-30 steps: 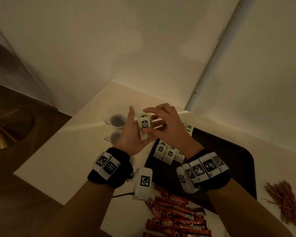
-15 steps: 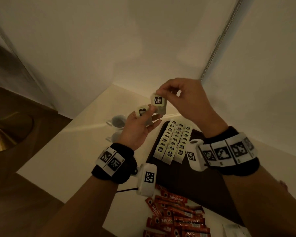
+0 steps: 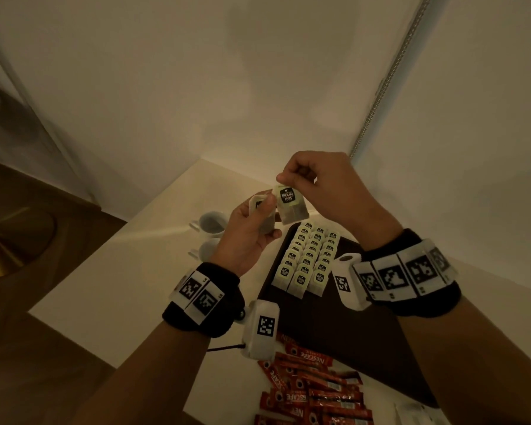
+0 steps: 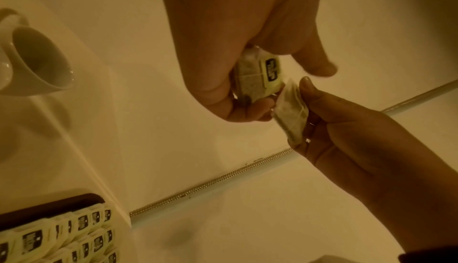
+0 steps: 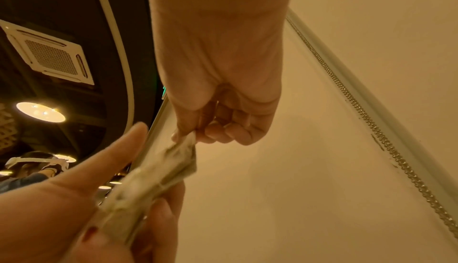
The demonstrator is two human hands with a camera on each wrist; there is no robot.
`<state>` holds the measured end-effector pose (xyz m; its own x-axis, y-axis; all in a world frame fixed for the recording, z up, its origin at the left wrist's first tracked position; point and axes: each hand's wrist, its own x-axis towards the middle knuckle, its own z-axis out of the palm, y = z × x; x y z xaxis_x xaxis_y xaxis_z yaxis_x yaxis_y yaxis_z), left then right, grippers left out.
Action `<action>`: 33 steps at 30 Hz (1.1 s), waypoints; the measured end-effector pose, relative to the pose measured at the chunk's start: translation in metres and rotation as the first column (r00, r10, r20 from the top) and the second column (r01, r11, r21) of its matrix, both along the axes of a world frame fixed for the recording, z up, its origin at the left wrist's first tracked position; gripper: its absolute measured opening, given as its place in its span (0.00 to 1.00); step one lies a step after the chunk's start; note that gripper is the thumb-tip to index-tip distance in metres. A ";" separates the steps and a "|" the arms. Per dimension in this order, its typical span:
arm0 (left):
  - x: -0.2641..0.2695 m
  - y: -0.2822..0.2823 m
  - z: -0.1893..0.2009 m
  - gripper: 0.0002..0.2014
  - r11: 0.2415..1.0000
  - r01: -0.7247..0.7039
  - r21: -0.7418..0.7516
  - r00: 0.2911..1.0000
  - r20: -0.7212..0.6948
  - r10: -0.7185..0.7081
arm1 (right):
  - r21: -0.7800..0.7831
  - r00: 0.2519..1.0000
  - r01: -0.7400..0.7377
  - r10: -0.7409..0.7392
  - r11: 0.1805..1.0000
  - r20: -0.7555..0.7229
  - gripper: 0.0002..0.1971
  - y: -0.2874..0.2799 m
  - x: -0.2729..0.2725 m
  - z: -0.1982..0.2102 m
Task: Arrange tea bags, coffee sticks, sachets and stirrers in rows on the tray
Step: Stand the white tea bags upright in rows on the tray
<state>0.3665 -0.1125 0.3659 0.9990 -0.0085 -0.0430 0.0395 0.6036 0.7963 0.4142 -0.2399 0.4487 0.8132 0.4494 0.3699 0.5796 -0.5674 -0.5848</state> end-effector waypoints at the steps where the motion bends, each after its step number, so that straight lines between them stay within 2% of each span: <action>1: 0.000 0.000 0.001 0.05 1.000 -0.004 0.014 1.000 0.013 0.004 | 0.009 1.000 -0.010 0.010 1.000 -0.010 0.08 0.000 -0.001 0.000; 5: 0.000 -0.001 0.004 0.11 0.994 -0.082 0.074 0.996 0.042 0.080 | 0.064 0.999 -0.011 0.014 0.998 -0.050 0.10 -0.003 -0.005 0.000; 9: -0.001 0.002 0.004 0.13 0.989 -0.125 0.076 0.991 0.062 0.120 | -0.034 0.995 0.040 -0.043 0.999 -0.087 0.11 -0.014 -0.005 0.003; 11: -0.003 0.001 0.005 0.09 0.990 -0.124 0.073 0.991 0.059 0.120 | -0.053 0.992 0.000 -0.007 0.999 -0.125 0.06 -0.017 -0.006 0.002; 13: -0.003 -0.002 0.006 0.03 0.992 -0.117 0.040 0.992 0.047 0.116 | -0.061 0.992 -0.007 -0.001 0.998 -0.130 0.06 -0.018 -0.007 0.002; 15: -0.004 -0.004 0.005 0.03 0.994 -0.113 0.007 0.993 0.027 0.113 | -0.040 0.991 0.001 -0.007 0.999 -0.137 0.08 -0.017 -0.008 0.002; 20: -0.005 -0.010 0.002 0.07 0.999 -0.030 -0.040 0.999 0.026 0.031 | 0.007 0.993 -0.028 0.028 1.000 -0.112 0.04 -0.010 -0.009 0.005; 22: -0.006 -0.012 0.000 0.13 0.996 0.059 -0.066 0.998 0.008 -0.058 | 0.029 0.997 0.005 -0.003 1.000 -0.076 0.05 -0.008 -0.009 0.009; 25: -0.009 -0.016 -0.001 0.14 0.971 0.166 -0.172 0.984 -0.033 -0.174 | 0.025 0.999 0.006 -0.005 1.000 -0.049 0.07 -0.006 -0.007 0.012; 29: -0.007 -0.021 -0.001 0.09 0.942 0.118 -0.314 0.983 -0.097 -0.155 | -0.015 0.999 0.000 -0.001 1.000 -0.037 0.08 -0.006 -0.005 0.012; 33: -0.005 -0.021 -0.003 0.08 0.941 0.087 -0.326 0.986 -0.106 -0.128 | -0.034 1.000 0.005 -0.006 0.999 -0.030 0.09 -0.011 -0.004 0.010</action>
